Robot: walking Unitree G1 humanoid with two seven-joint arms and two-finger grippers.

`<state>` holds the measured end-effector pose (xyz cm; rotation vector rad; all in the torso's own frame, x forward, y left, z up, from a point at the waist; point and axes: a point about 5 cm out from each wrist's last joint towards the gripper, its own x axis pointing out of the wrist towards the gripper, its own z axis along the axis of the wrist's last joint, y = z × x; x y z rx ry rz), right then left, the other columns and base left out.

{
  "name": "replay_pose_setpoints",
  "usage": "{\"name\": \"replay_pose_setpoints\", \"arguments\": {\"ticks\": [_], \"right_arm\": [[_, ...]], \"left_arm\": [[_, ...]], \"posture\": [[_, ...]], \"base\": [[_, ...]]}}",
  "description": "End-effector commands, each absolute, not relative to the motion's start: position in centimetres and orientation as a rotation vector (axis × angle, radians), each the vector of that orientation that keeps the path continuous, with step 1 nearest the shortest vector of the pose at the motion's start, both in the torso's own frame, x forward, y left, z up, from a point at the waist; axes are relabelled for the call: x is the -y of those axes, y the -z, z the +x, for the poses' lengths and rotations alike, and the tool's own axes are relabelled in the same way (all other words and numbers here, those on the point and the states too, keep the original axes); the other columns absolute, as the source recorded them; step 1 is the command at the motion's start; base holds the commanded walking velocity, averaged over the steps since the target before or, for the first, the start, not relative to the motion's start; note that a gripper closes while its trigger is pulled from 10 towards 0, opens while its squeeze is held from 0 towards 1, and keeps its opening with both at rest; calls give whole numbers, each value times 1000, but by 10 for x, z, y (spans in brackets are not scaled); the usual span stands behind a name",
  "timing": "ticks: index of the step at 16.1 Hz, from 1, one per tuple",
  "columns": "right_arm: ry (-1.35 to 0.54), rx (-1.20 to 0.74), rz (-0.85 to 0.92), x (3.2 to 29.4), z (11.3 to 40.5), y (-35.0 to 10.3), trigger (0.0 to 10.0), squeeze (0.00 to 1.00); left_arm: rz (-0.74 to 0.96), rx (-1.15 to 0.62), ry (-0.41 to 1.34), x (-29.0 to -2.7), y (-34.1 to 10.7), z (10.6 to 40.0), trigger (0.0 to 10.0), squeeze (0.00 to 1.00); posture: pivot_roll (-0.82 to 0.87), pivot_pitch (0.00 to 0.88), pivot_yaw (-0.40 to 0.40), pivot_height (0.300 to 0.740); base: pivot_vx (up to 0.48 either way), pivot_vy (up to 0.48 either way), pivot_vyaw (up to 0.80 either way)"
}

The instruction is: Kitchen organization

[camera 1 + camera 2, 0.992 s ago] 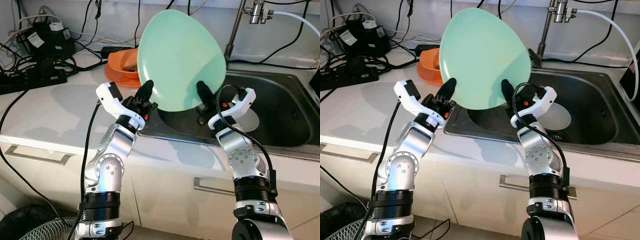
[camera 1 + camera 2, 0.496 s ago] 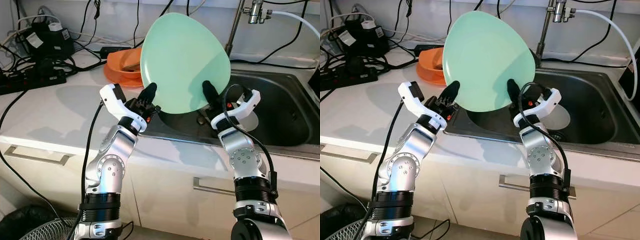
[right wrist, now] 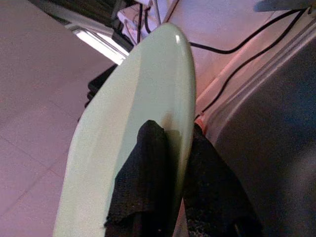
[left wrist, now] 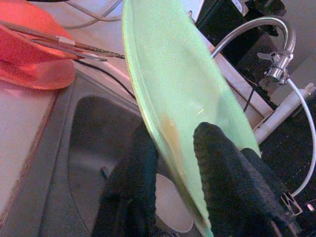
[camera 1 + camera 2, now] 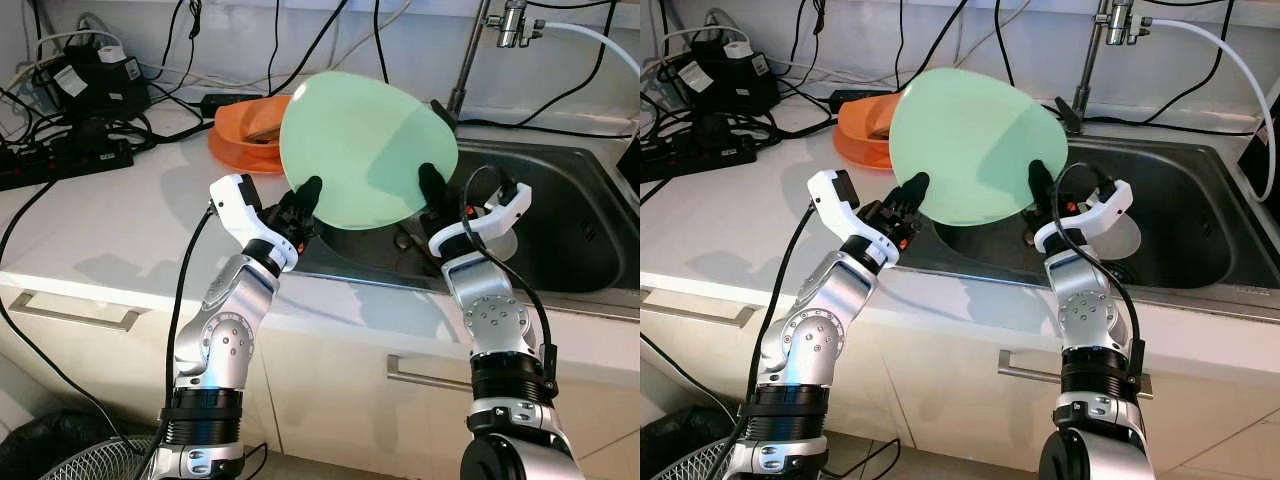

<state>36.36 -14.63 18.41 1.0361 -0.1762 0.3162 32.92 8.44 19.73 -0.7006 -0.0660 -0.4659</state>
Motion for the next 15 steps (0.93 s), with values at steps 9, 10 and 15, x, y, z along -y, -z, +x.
{"name": "replay_pose_setpoints", "arguments": {"ticks": [9,10,15], "right_arm": [[-217,268,1150,165,368,-197,0,0],[-194,275,1166,168,369,-197,0,0],[-106,320,1160,179,370,-198,0,0]], "left_arm": [[-572,-2,474,-80,-186,326,10000,0],[-570,-10,471,-80,-185,326,10000,0],[-486,-49,492,-76,-180,323,10000,0]], "posture": [[88,18,35,740],[88,19,36,740],[91,20,35,740]], "base": [[0,0,0],[0,0,0],[0,0,0]]}}
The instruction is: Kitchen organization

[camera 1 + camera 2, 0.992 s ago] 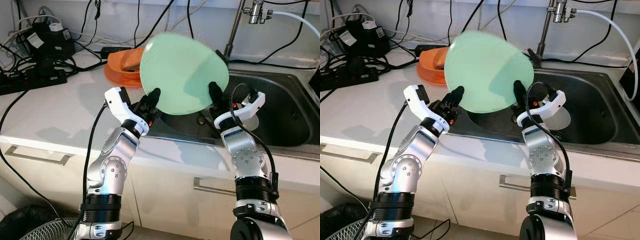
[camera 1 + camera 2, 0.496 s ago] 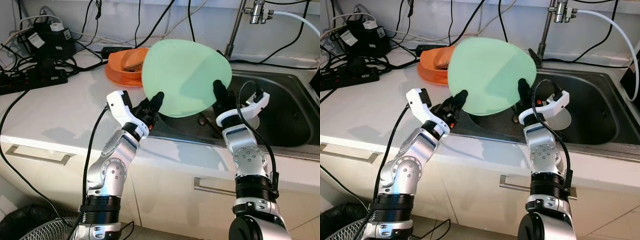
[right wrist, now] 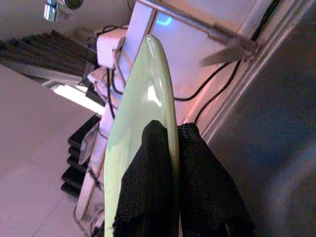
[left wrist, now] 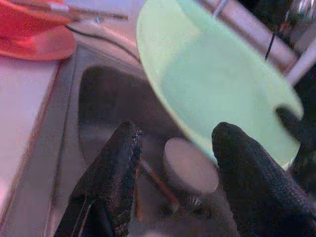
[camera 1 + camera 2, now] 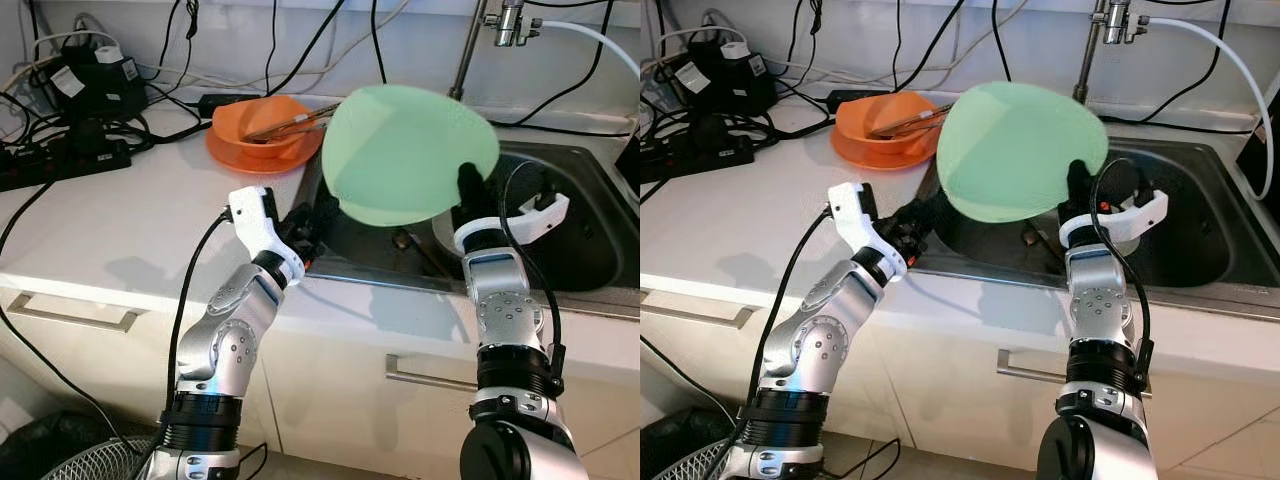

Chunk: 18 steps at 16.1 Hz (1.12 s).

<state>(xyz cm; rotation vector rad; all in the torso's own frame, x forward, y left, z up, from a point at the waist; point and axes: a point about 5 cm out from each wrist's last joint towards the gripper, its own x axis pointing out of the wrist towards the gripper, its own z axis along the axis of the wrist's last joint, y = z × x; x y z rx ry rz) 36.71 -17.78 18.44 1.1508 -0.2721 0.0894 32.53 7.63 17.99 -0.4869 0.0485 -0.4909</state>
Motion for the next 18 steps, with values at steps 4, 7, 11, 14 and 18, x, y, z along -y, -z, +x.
{"name": "replay_pose_setpoints", "arguments": {"ticks": [4,7,11,14,18], "right_arm": [[-75,381,1026,185,369,-208,0,0],[-121,419,835,179,369,-219,10000,0],[-146,418,661,170,371,-222,10000,0],[-148,403,540,167,373,-219,10000,0],[-135,411,326,167,376,-221,10000,0]], "left_arm": [[-348,-136,537,-70,-167,317,10000,0],[-217,-219,580,-70,-160,311,10000,0],[-141,-246,606,-73,-155,305,10000,0],[-119,-238,631,-72,-159,301,10000,0],[-85,-238,687,-74,-163,294,10000,0]], "posture": [[88,24,37,740],[92,24,38,740],[96,21,37,740],[98,21,36,740],[103,15,33,740]], "base": [[0,0,0],[0,0,0],[0,0,0],[0,0,0],[0,0,0]]}}
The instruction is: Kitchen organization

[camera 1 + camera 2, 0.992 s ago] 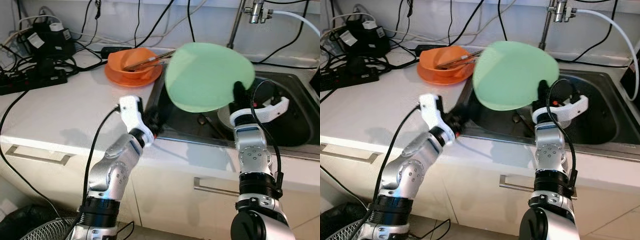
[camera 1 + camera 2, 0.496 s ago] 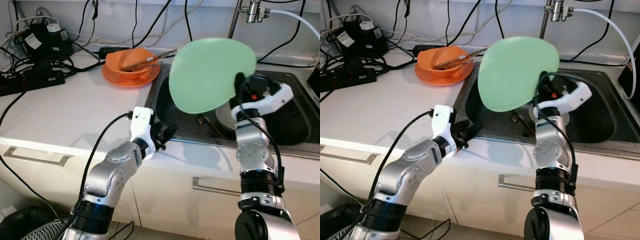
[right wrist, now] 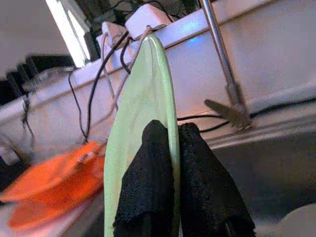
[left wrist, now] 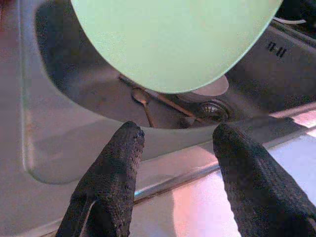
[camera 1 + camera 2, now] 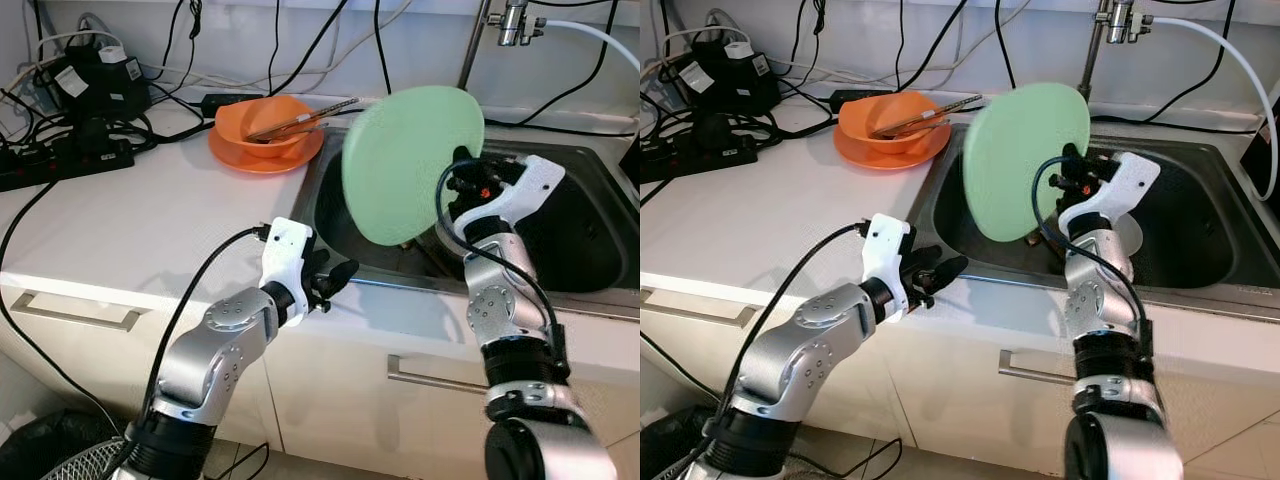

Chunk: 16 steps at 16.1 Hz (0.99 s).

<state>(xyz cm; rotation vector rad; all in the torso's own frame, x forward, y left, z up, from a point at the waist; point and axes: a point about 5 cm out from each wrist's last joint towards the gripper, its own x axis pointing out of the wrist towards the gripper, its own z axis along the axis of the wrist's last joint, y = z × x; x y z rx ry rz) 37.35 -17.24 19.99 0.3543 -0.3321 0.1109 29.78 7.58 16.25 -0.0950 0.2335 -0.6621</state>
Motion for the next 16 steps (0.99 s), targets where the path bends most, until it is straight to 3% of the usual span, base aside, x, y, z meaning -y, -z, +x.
{"name": "replay_pose_setpoints", "arguments": {"ticks": [1,7,16], "right_arm": [[-137,409,291,166,376,-220,10000,0],[-178,385,21,149,380,-207,10000,0],[-235,333,-171,129,379,-183,10000,0]], "left_arm": [[-77,-237,694,-74,-163,293,10000,0],[-45,-236,731,-74,-165,287,10000,0],[-19,-237,767,-69,-166,280,10000,0]], "posture": [[104,12,34,740],[110,0,33,740],[114,0,34,740]], "base": [[0,0,0],[0,0,0],[0,0,0]]}}
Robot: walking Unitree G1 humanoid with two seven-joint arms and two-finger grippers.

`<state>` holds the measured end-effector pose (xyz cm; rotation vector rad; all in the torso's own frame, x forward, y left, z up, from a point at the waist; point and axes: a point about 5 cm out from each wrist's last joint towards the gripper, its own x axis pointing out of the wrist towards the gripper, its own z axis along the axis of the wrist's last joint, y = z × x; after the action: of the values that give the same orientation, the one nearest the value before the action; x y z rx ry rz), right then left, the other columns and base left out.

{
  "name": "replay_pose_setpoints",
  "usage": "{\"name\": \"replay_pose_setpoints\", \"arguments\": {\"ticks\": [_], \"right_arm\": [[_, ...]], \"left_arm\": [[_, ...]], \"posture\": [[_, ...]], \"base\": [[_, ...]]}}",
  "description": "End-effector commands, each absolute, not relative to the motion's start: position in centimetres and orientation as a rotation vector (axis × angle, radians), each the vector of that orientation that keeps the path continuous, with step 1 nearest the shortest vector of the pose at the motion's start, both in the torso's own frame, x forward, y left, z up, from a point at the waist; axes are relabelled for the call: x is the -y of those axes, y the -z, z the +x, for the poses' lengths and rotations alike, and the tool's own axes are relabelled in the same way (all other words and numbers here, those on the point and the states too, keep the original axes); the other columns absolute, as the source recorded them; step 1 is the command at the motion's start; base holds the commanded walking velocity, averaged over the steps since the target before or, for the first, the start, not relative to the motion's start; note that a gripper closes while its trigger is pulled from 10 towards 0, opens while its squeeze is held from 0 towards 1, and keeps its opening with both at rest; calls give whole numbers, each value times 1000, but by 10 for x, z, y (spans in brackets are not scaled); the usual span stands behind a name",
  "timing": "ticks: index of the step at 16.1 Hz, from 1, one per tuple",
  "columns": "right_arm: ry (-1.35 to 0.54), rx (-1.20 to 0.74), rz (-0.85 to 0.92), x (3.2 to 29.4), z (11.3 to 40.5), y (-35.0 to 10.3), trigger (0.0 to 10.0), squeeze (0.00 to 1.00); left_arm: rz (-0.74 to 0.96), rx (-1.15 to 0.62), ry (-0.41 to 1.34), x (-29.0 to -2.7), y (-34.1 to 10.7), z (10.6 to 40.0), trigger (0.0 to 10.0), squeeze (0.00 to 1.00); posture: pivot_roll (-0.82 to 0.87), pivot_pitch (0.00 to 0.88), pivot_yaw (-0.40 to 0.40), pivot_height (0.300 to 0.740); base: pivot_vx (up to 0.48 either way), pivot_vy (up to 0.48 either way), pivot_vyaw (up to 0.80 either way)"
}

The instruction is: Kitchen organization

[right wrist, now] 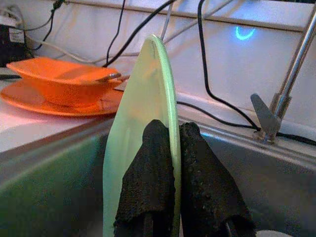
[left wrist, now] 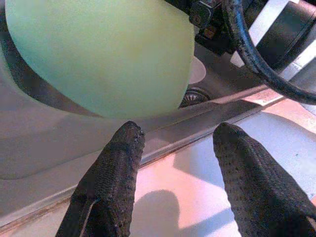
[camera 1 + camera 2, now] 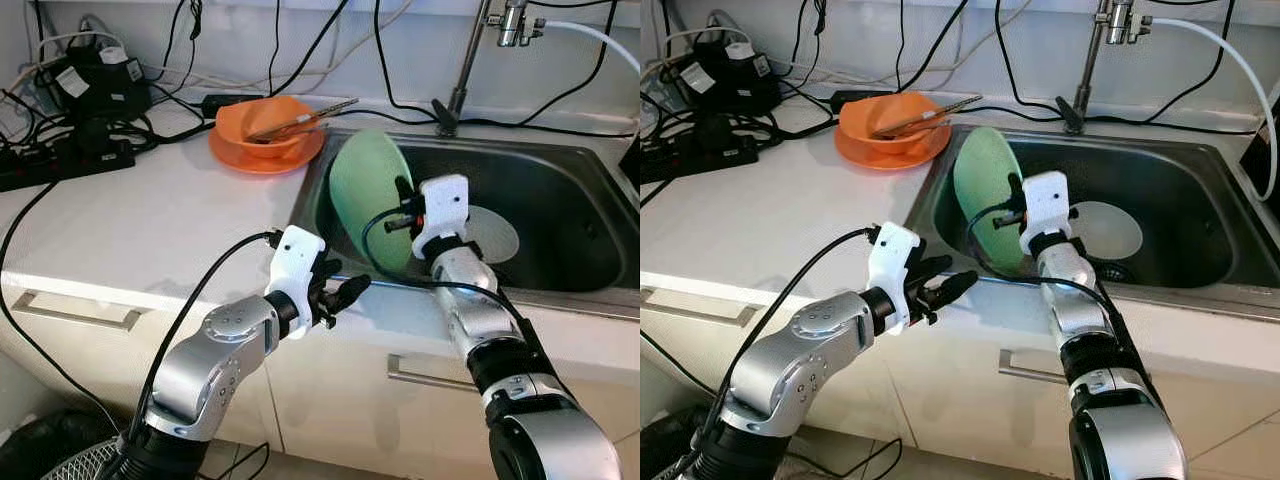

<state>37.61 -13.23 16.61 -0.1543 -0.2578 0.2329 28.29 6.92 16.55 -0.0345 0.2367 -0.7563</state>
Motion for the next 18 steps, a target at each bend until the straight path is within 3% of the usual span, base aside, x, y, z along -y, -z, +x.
{"name": "replay_pose_setpoints", "arguments": {"ticks": [1,8,9,10,11,12,13,14,18], "right_arm": [[-235,328,-171,130,379,-182,10000,0],[-234,292,-194,131,380,-173,10000,0],[-237,289,-192,131,379,-172,10000,47],[-230,285,-191,132,380,-171,10000,886],[-221,282,-189,133,380,-171,10000,976],[-219,279,-186,133,380,-171,10000,894],[-220,278,-186,134,380,-171,10000,353],[-220,276,-188,134,380,-171,10000,0],[-220,273,-189,135,381,-171,10000,0]], "left_arm": [[-17,-238,767,-69,-166,280,10000,0],[-13,-243,753,-69,-166,281,10000,0],[-15,-243,748,-70,-166,282,10000,0],[-15,-242,743,-71,-166,282,10000,0],[-14,-243,741,-71,-165,282,10000,0],[-15,-243,741,-71,-165,282,10000,0],[-15,-243,741,-70,-165,282,10000,0],[-15,-242,740,-70,-165,282,10000,0],[-15,-238,738,-71,-167,283,10000,0]], "posture": [[112,0,34,740],[119,4,26,740],[119,8,26,740],[120,9,24,740],[120,11,24,740],[119,13,25,740],[120,14,23,740],[119,15,23,740],[119,18,21,740]], "base": [[0,0,0],[0,0,0],[0,0,0],[0,0,0],[0,0,0],[0,0,0],[0,0,0],[0,0,0],[0,0,0]]}}
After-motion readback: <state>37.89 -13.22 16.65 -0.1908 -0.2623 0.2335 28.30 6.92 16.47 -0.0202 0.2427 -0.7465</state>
